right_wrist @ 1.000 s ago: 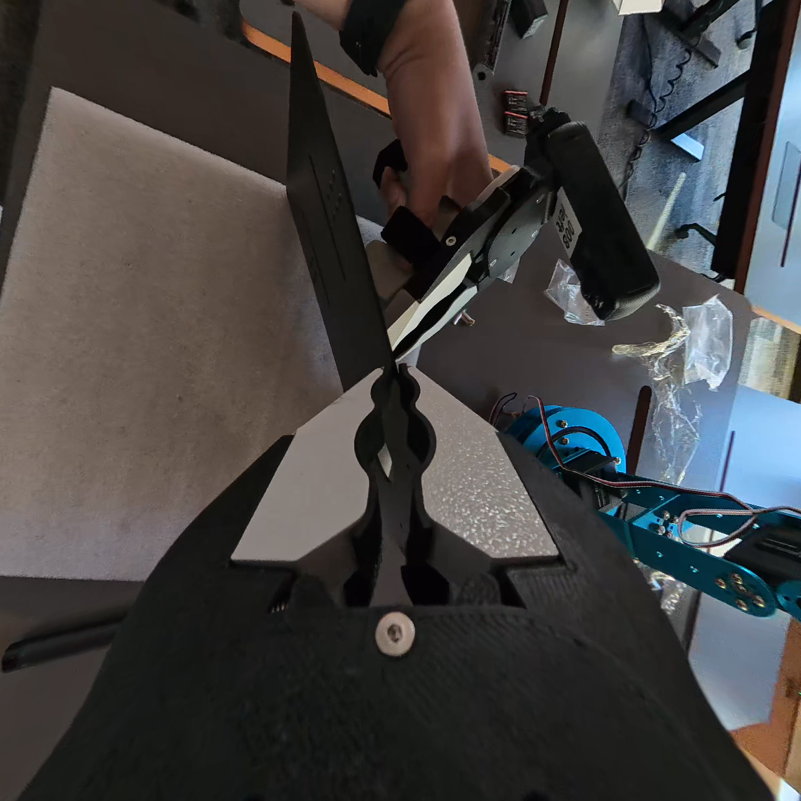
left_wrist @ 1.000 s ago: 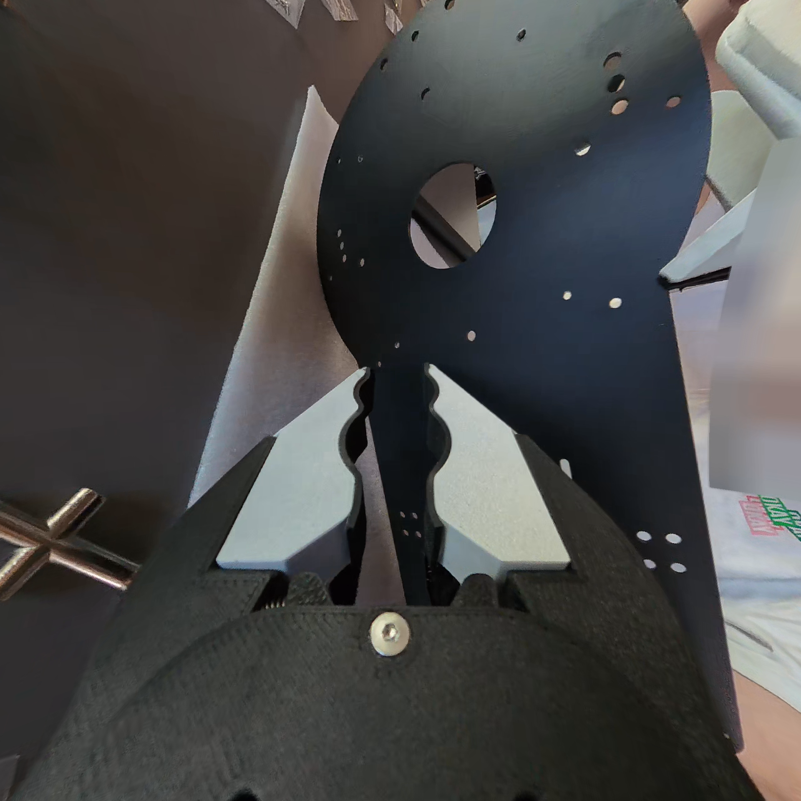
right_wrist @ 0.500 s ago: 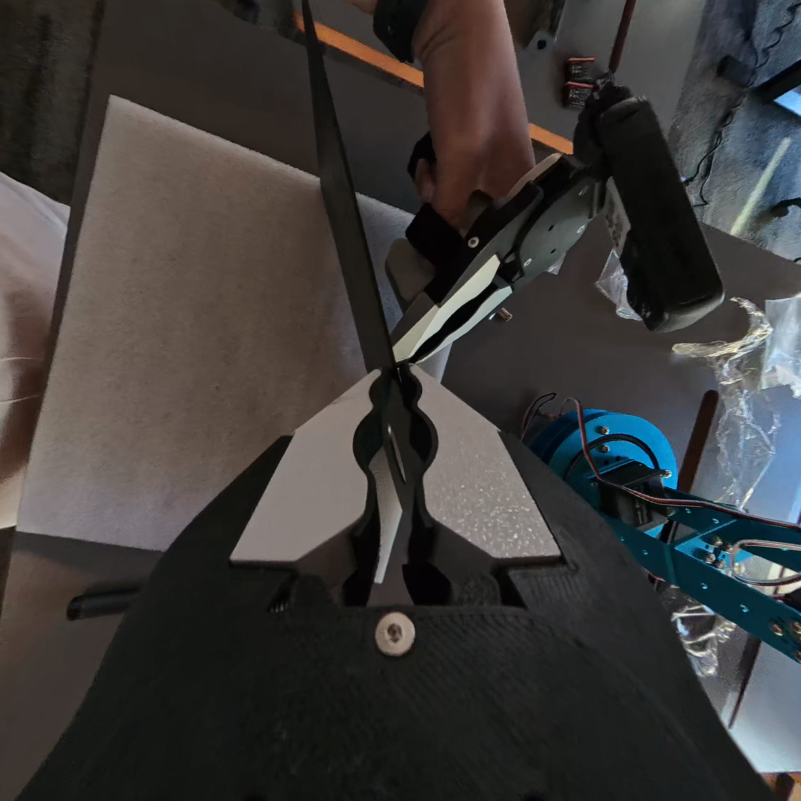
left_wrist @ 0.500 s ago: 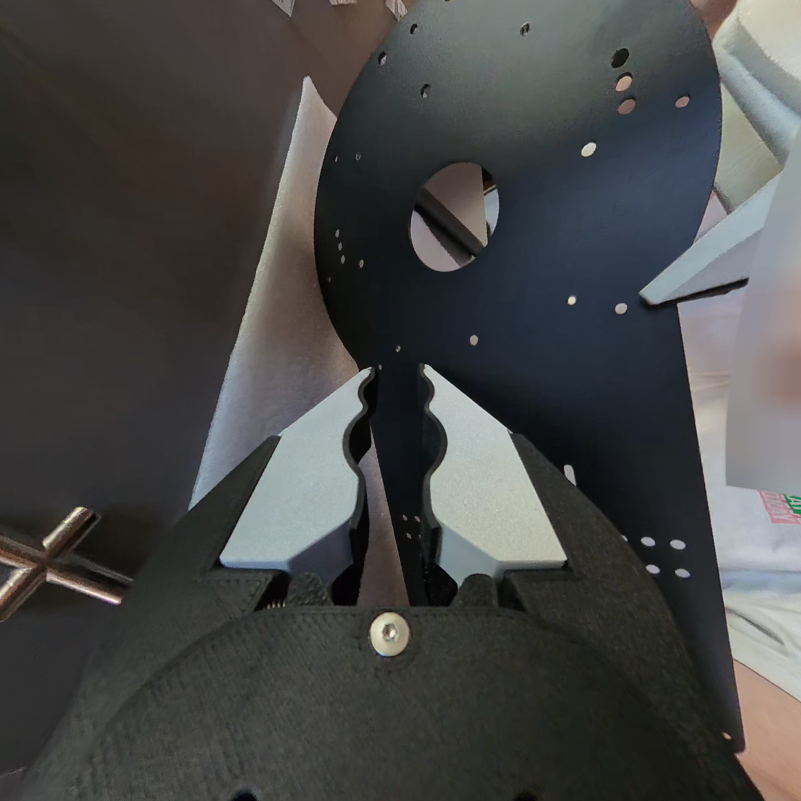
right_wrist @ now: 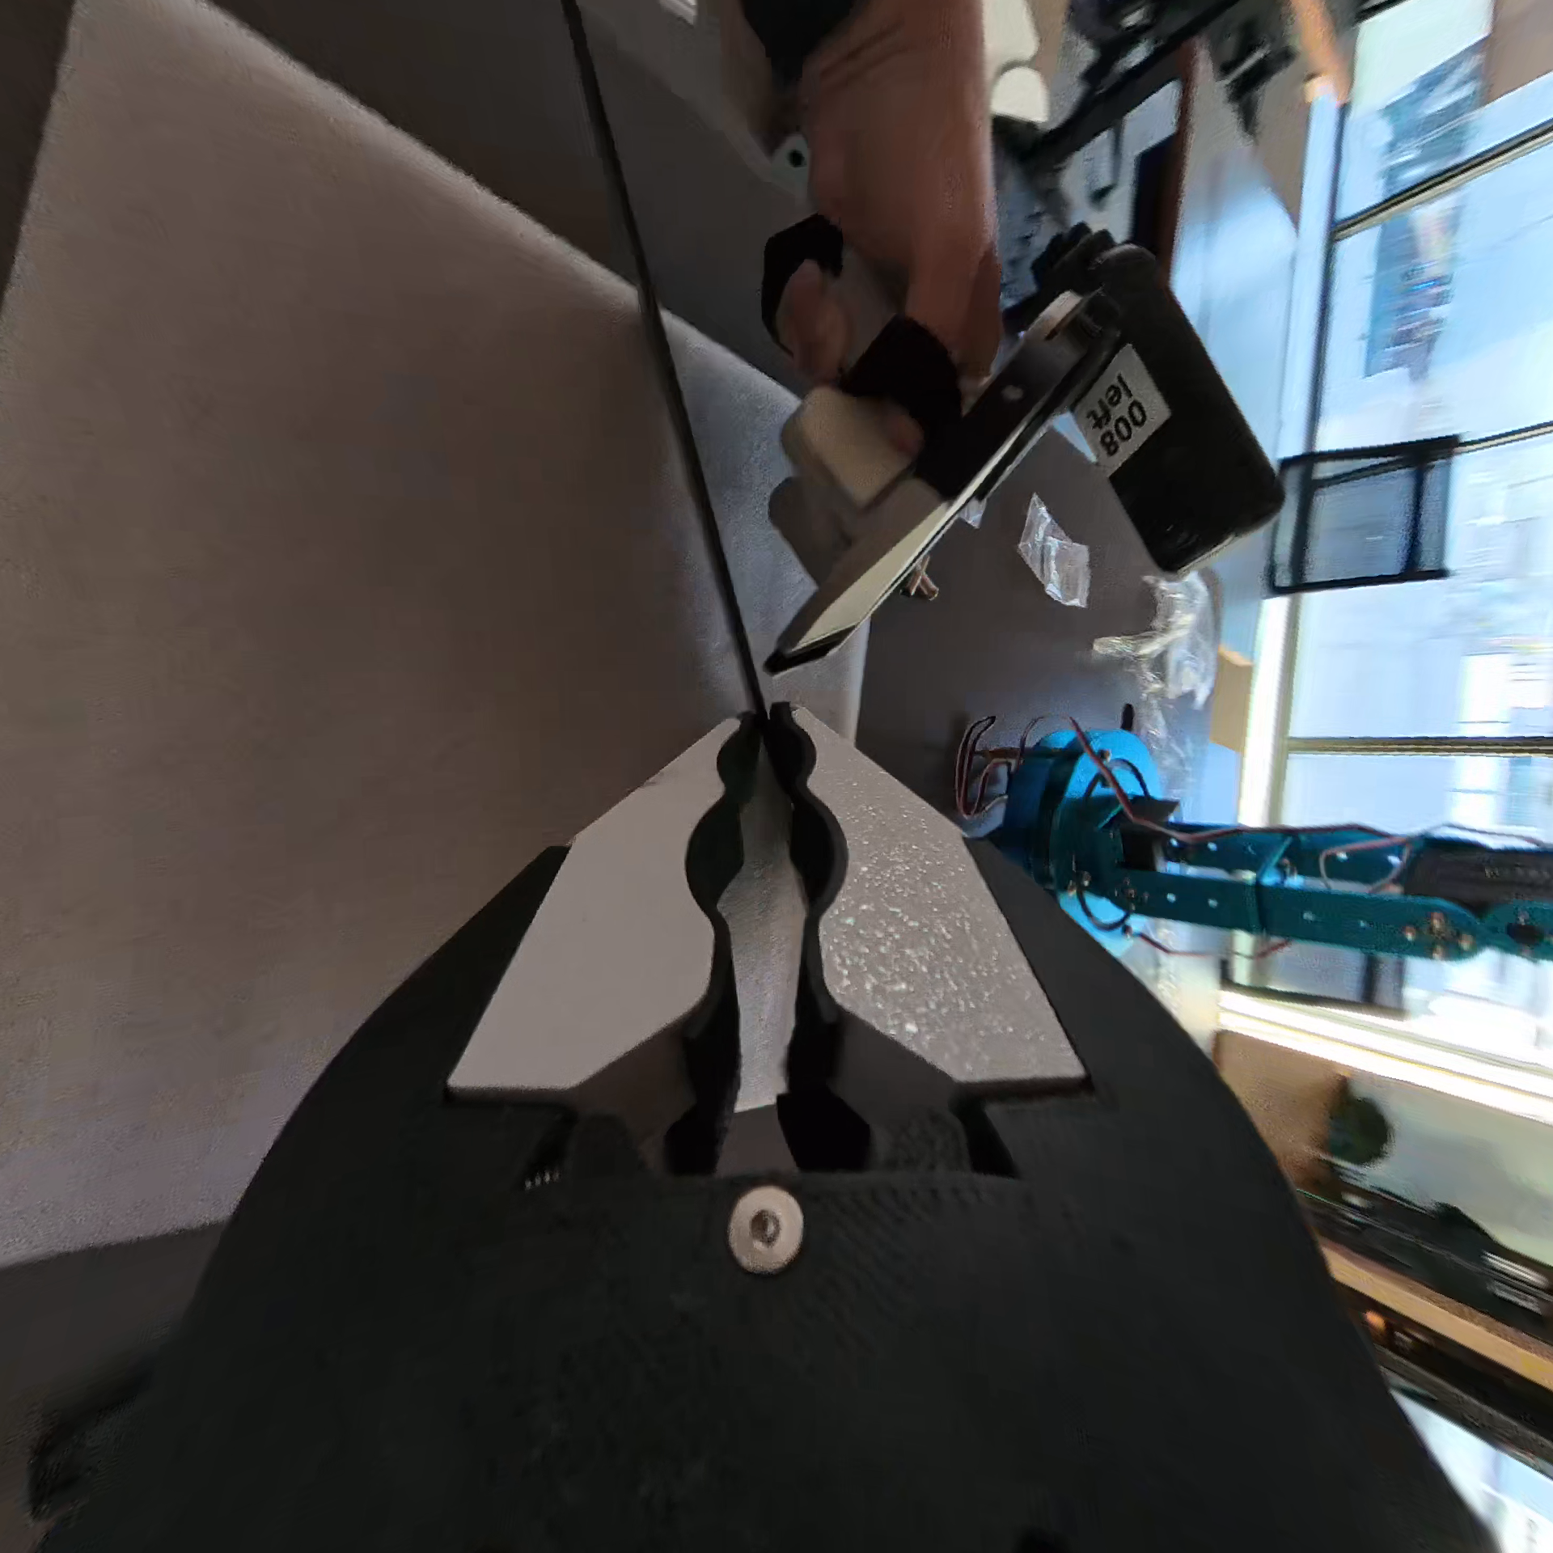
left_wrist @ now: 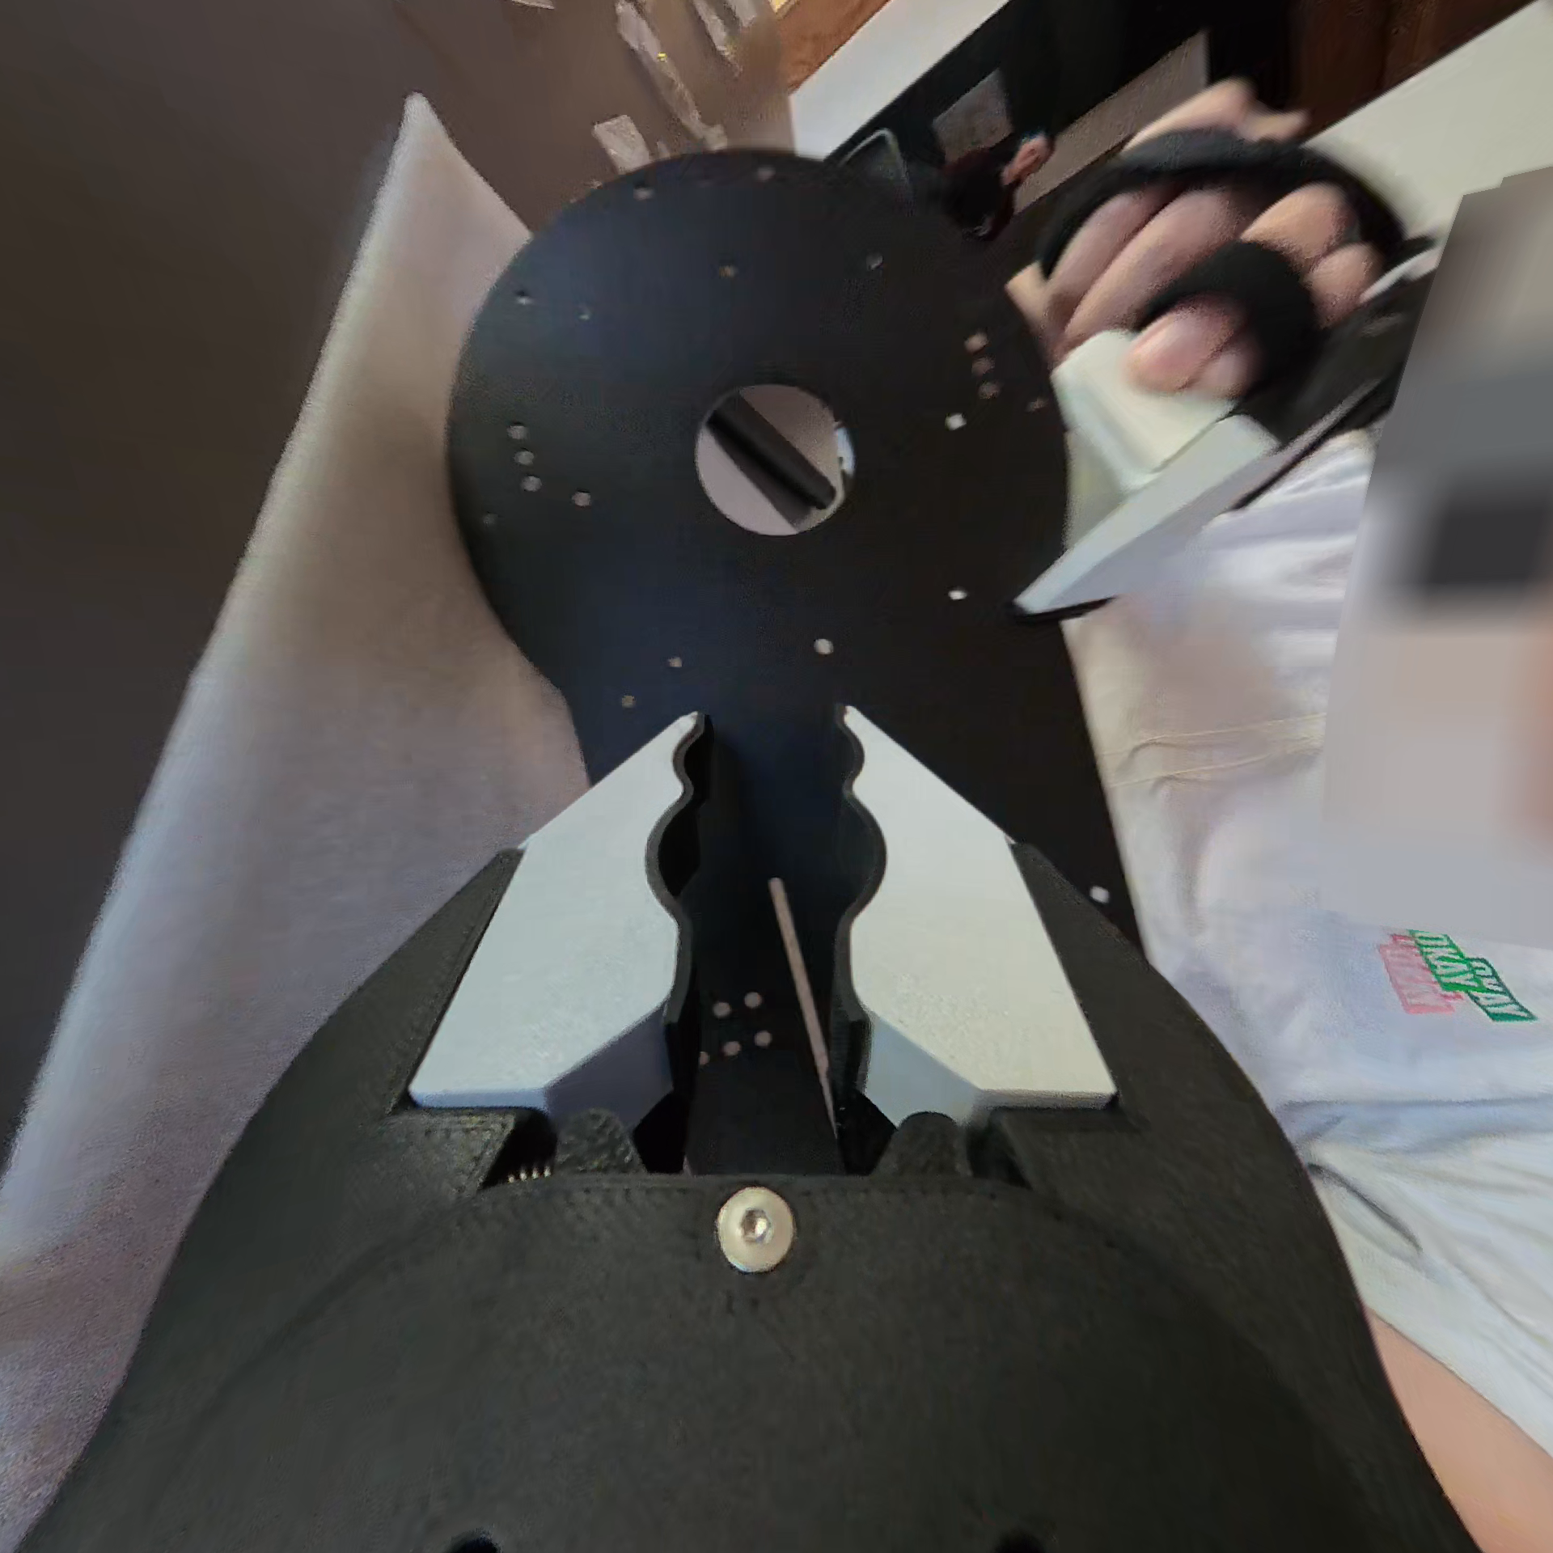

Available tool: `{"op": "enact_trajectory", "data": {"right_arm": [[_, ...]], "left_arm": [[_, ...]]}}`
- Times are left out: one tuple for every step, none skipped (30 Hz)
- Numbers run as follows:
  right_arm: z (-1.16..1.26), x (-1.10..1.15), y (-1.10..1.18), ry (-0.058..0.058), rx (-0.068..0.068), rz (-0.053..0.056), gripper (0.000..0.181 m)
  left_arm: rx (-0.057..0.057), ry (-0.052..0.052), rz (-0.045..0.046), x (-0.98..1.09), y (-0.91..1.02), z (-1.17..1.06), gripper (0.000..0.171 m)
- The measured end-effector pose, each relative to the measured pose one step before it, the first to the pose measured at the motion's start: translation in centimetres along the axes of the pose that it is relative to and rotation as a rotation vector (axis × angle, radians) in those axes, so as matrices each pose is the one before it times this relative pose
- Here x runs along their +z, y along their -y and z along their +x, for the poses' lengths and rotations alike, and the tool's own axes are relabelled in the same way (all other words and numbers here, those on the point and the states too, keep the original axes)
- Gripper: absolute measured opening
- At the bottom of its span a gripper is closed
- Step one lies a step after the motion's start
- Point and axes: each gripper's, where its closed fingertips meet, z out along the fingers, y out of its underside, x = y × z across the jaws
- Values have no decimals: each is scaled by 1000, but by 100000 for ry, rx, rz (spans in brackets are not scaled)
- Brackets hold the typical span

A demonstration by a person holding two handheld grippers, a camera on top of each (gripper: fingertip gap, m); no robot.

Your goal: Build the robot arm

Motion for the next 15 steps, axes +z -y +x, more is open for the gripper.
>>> {"op": "enact_trajectory", "data": {"right_arm": [[-1465, -140, -386, -6059, -2982, 268, 2], [-1261, -77, -326, -7447, -2698, 19, 2], [-1227, -42, -311, -6714, -1708, -912, 1], [-1205, 19, -262, -4978, -2012, -1291, 1], [-916, 93, -186, -4619, -1679, -1034, 1], [-639, 107, -134, -4069, -919, -675, 2], [-478, 71, -103, -2327, -404, -1286, 2], [-345, 46, -94, -512, 427, -1995, 2], [-403, 40, -121, 1562, -102, -2119, 3], [-619, 85, -271, 3347, -2623, -2773, 5], [-810, 177, -375, 4306, -3695, -3438, 8], [-1190, 248, -420, 6443, -2882, -3983, 10], [-590, 110, -173, 2514, -2353, -2729, 7], [14, -273, 161, -229, -3085, -453, 6], [-358, -116, -244, 3119, -940, -3141, 7]], "left_arm": [[324, -1085, 554, 208, -334, 288, 27], [514, 263, 1, 181, -418, 32, 27], [290, 738, -514, 151, -470, -87, 27], [-32, 302, -604, 140, -442, -88, 28], [-228, 115, -297, 140, -326, -100, 28], [-484, 999, -327, 140, -246, -282, 28], [-317, 1324, -743, 128, -216, -337, 27], [114, 557, -569, 66, -82, -156, 25], [-51, 271, -184, -1, 64, -60, 25], [-331, 142, -207, -5, 82, -48, 27], [-163, -95, -509, 22, 59, -7, 28], [99, -19, -982, 64, -31, -5, 28], [327, 40, -1302, 88, -91, -1, 28], [476, 308, -1264, 80, -103, -29, 28], [509, 333, -817, 63, -41, -15, 28]]}}
